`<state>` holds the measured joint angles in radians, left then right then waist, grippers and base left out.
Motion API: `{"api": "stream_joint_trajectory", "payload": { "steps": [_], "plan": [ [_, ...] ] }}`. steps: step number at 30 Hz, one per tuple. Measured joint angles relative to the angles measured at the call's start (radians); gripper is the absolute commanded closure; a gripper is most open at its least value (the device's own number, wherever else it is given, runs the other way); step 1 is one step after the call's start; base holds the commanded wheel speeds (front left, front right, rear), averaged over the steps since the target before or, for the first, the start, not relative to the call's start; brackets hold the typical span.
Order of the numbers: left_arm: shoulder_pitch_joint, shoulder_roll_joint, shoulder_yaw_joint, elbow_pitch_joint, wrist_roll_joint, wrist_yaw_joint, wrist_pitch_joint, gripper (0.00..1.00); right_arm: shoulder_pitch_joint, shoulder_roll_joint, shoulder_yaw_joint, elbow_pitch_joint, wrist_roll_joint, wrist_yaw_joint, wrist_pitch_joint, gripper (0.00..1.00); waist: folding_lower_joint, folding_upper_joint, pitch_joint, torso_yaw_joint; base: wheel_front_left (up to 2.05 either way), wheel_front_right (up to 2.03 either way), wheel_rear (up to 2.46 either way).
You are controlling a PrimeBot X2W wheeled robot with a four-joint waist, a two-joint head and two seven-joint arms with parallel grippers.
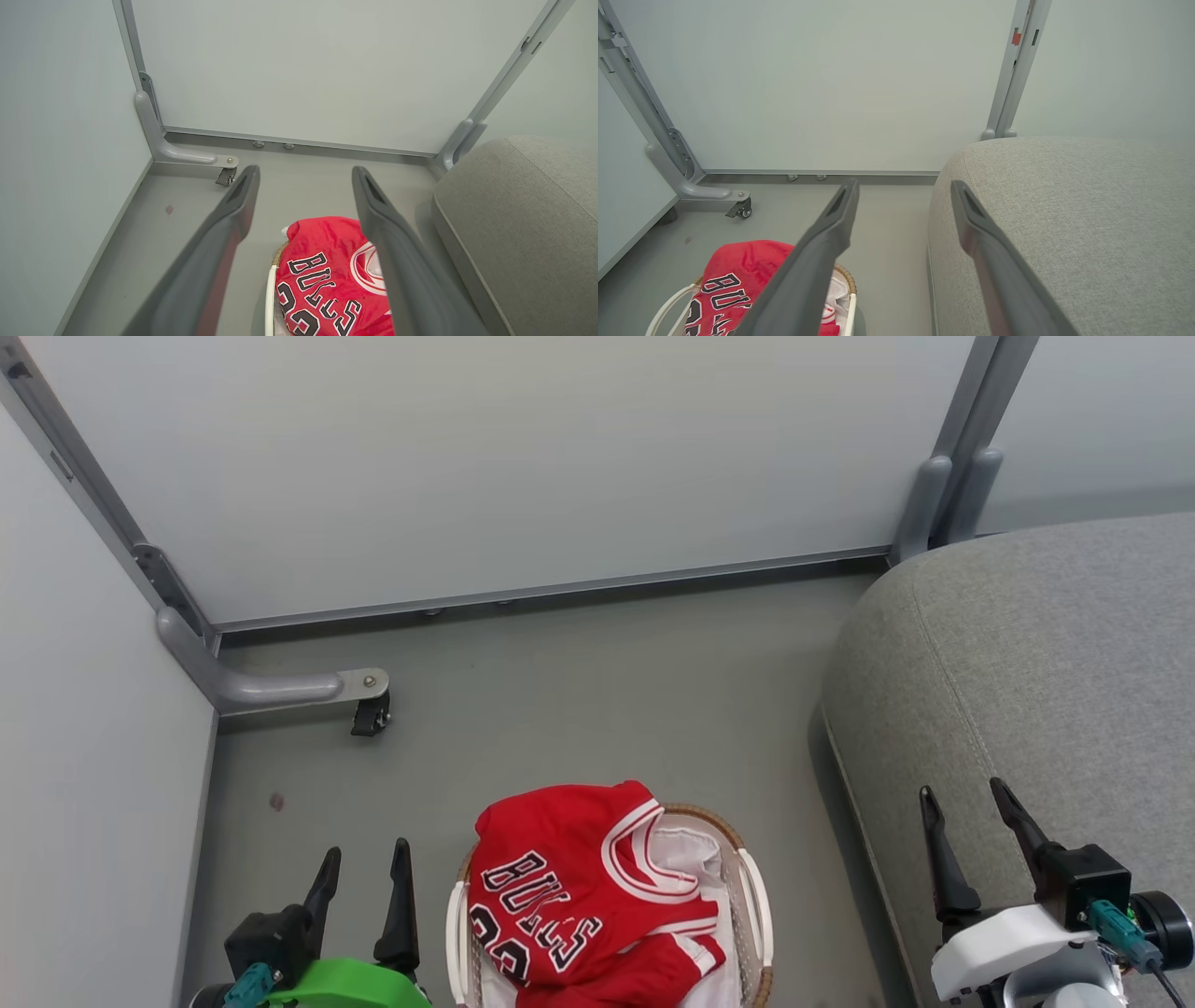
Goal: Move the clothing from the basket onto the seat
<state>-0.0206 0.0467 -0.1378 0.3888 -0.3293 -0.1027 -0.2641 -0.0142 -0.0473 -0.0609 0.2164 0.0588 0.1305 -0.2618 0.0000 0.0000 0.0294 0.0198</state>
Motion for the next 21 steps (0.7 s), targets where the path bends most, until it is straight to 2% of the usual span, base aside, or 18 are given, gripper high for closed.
{"api": "stream_joint_trajectory", "payload": {
  "steps": [13,21],
  "plan": [
    [-0.130,0.000,-0.031,0.013,0.017,-0.004,0.000,0.00,-0.102,-0.001,0.017,-0.042,0.000,0.000,0.000,0.00,0.0000,0.0000,0.140,-0.016,0.00,0.00,0.00],
    [-0.279,0.000,-0.109,0.157,0.110,-0.013,-0.001,0.00,-0.220,-0.001,0.022,-0.066,0.015,0.000,0.000,0.00,0.0000,0.0000,0.299,-0.049,0.00,0.00,0.00]
  ]
}}
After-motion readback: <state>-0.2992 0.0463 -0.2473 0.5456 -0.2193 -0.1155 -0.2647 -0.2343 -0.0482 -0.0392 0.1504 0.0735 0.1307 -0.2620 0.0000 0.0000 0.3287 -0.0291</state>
